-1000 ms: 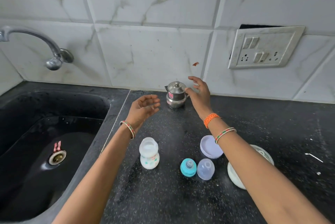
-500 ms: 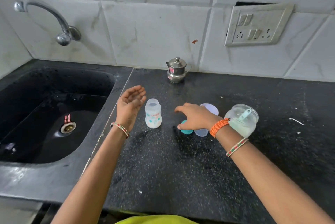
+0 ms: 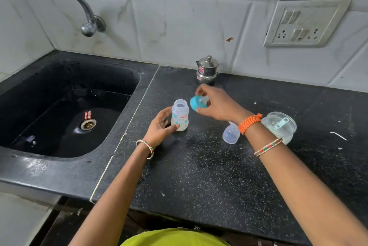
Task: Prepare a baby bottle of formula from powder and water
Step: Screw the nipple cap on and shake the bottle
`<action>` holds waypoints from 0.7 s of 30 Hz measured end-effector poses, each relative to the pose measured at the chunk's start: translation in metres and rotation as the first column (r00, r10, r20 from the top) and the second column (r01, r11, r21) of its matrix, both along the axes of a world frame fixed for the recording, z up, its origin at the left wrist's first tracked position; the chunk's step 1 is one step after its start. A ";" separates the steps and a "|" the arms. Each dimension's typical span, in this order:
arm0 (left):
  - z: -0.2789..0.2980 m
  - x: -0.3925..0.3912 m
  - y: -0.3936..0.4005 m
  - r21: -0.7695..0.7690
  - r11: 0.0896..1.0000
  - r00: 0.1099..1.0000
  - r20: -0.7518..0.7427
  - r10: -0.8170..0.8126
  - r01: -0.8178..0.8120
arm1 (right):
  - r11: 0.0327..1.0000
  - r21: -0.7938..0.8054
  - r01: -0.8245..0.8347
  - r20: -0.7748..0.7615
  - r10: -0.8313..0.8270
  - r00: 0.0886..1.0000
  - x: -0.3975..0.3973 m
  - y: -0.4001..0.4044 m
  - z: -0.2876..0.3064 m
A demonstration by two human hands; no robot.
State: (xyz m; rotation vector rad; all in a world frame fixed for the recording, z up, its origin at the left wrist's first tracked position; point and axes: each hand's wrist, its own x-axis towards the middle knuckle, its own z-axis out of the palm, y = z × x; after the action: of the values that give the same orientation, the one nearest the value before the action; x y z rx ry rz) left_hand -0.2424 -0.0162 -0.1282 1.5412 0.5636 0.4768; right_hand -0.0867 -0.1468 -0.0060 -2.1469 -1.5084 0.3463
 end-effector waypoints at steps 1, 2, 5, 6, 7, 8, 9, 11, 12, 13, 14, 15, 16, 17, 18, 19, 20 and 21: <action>-0.001 0.000 0.001 -0.002 0.999 0.999 0.003 0.037 -0.037 | 0.999 0.033 -0.030 -0.006 0.030 1.000 -0.004 0.006 0.010; -0.001 0.000 0.001 0.003 0.999 0.999 0.005 0.049 -0.049 | 0.997 0.041 -0.065 -0.003 0.065 0.998 -0.005 0.013 0.018; -0.005 0.005 0.000 0.085 0.996 0.999 -0.027 0.031 -0.029 | 0.986 -0.042 -0.161 0.090 0.164 0.982 -0.010 0.034 0.029; -0.007 0.006 -0.003 0.115 0.993 0.999 -0.042 0.032 -0.027 | 0.979 -0.093 -0.181 0.125 0.192 0.973 -0.010 0.041 0.030; -0.007 0.008 -0.005 0.144 0.989 0.997 -0.066 0.045 -0.035 | 0.969 -0.145 -0.197 0.161 0.220 0.962 -0.010 0.047 0.030; -0.007 0.009 -0.008 0.175 0.983 0.993 -0.097 0.067 -0.049 | 0.958 -0.199 -0.208 0.190 0.246 0.950 -0.010 0.053 0.029; -0.006 0.011 -0.010 0.208 0.976 0.986 -0.136 0.091 -0.061 | 0.945 -0.246 -0.214 0.212 0.268 0.940 -0.010 0.058 0.028; -0.005 0.014 -0.012 0.263 0.961 0.972 -0.189 0.140 -0.087 | 0.925 -0.316 -0.212 0.241 0.294 0.925 -0.012 0.064 0.026; -0.005 0.016 -0.013 0.284 0.953 0.969 -0.183 0.165 -0.109 | 0.919 -0.334 -0.210 0.253 0.302 0.919 -0.012 0.066 0.027; -0.005 0.017 -0.014 0.291 0.947 0.967 -0.168 0.193 -0.139 | 0.915 -0.343 -0.213 0.263 0.311 0.913 -0.013 0.067 0.027; -0.004 0.018 -0.016 0.298 0.940 0.965 -0.149 0.215 -0.163 | 0.913 -0.346 -0.217 0.270 0.319 0.908 -0.014 0.068 0.028; -0.004 0.018 -0.017 0.301 0.936 0.964 -0.134 0.230 -0.182 | 0.909 -0.353 -0.222 0.278 0.329 0.903 -0.016 0.069 0.029; -0.003 0.017 -0.018 0.303 0.934 0.964 -0.129 0.234 -0.187 | 0.903 -0.365 -0.226 0.284 0.339 0.897 -0.018 0.070 0.029; -0.003 0.017 -0.019 0.301 0.935 0.965 -0.122 0.232 -0.187 | 0.899 -0.375 -0.227 0.291 0.346 0.892 -0.019 0.071 0.027; -0.003 0.017 -0.019 0.296 0.937 0.965 -0.120 0.231 -0.188 | 0.895 -0.387 -0.222 0.295 0.349 0.889 -0.021 0.074 0.024; -0.003 0.017 -0.019 0.289 0.939 0.966 -0.117 0.229 -0.188 | 0.893 -0.397 -0.211 0.298 0.343 0.891 -0.023 0.075 0.022; -0.002 0.017 -0.020 0.287 0.939 0.967 -0.115 0.228 -0.188 | 0.893 -0.405 -0.197 0.301 0.333 0.893 -0.024 0.076 0.021; -0.001 0.017 -0.020 0.287 0.939 0.967 -0.112 0.228 -0.188 | 0.896 -0.405 -0.181 0.312 0.322 0.894 -0.026 0.077 0.022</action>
State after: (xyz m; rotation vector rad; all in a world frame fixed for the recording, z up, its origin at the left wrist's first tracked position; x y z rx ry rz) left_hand -0.2256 -0.0365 -0.1290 1.7995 0.8049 0.6304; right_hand -0.1126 -0.0699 0.0161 -2.4012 -2.0995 0.3458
